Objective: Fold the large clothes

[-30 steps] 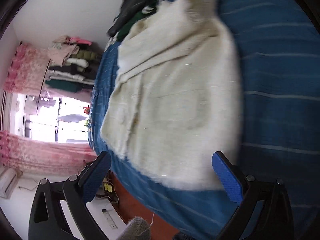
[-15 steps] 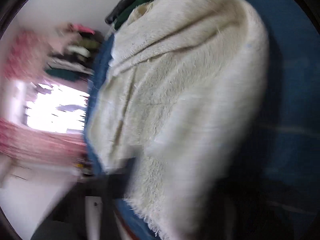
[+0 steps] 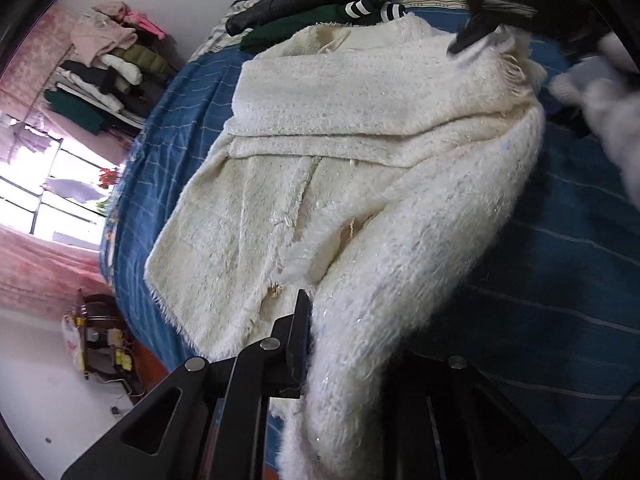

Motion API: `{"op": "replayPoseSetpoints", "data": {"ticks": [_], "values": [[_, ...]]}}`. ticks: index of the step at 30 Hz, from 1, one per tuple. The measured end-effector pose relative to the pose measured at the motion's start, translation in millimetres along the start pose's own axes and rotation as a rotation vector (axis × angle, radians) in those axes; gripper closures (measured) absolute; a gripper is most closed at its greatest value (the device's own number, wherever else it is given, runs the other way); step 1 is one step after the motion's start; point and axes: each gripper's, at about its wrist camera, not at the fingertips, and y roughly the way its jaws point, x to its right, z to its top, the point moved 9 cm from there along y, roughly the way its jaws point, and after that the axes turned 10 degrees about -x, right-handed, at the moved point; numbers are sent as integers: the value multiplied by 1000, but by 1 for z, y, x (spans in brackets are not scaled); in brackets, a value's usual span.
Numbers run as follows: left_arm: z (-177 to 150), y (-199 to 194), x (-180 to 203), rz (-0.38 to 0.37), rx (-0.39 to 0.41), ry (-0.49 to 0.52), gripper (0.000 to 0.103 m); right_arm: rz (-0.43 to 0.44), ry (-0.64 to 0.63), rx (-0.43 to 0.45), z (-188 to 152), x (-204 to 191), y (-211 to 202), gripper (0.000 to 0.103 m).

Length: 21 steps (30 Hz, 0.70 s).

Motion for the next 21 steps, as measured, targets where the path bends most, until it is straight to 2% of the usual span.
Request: {"op": "replayPoseSetpoints", "data": {"ticks": [1, 2, 4, 8, 12, 13, 17, 19, 21], "values": [[2, 1, -5, -21, -2, 6, 92, -18, 44, -6, 6, -1, 4, 53], [4, 2, -10, -44, -4, 13, 91, -30, 76, 9, 6, -5, -1, 65], [9, 1, -26, -101, -8, 14, 91, -52, 69, 42, 1, -22, -15, 72], [21, -1, -73, -227, -25, -14, 90, -157, -2, 83, -20, -95, -35, 74], [36, 11, -138, -330, -63, -100, 90, -263, -72, 74, -30, -176, -23, 74], [42, 19, -158, -348, -70, -133, 89, -305, -106, 60, -28, -204, -6, 74], [59, 63, -219, -371, -91, -231, 86, -447, -152, 9, -19, -265, 71, 74], [63, 97, -245, -413, -126, -291, 84, -527, -151, -28, -6, -278, 115, 74], [62, 137, -265, -436, -181, -346, 76, -597, -154, -62, 8, -289, 156, 71]]}}
